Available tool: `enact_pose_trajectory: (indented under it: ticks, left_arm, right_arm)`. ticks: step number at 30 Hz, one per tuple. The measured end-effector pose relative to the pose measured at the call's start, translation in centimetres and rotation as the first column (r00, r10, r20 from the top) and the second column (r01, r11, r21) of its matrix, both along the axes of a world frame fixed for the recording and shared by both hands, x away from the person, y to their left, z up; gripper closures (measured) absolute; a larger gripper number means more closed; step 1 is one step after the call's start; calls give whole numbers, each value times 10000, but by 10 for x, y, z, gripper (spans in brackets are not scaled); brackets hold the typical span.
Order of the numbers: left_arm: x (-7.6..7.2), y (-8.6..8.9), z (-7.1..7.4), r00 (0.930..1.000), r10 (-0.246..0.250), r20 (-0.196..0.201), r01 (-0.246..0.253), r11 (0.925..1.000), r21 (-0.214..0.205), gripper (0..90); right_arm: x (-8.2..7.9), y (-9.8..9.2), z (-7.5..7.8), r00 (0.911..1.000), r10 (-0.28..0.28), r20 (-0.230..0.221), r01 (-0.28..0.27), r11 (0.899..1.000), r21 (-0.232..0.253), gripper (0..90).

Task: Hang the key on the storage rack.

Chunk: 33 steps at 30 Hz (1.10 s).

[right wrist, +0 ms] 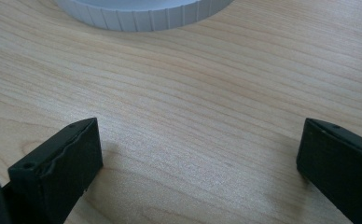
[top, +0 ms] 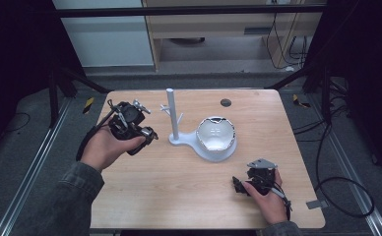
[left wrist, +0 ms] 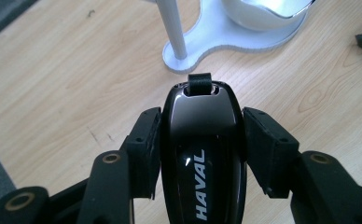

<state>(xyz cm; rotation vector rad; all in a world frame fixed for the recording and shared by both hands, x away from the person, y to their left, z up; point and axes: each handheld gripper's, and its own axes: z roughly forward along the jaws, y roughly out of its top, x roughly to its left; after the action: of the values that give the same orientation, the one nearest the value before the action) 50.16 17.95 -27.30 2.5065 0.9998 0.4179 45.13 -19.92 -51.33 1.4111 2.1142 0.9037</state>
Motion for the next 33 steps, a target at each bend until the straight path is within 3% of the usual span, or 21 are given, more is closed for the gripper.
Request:
enact_pose_trajectory:
  ticks: [6, 17, 33]
  left_arm:
    - [2, -3, 23, 9995, -297, 110, 297, 9996, 41, 490]
    - [8, -3, 56, 9989, -198, 417, 205, 9996, -169, 490]
    - [27, -15, 70, 9979, -76, 648, 85, 9999, -139, 490]
  right_arm:
    - [0, 0, 0, 10000, -19, -8, 19, 10000, 15, 5]
    - [0, 1, 0, 10000, -58, -40, 58, 10000, 16, 5]
    - [-1, 1, 0, 10000, -6, -4, 6, 10000, 11, 5]
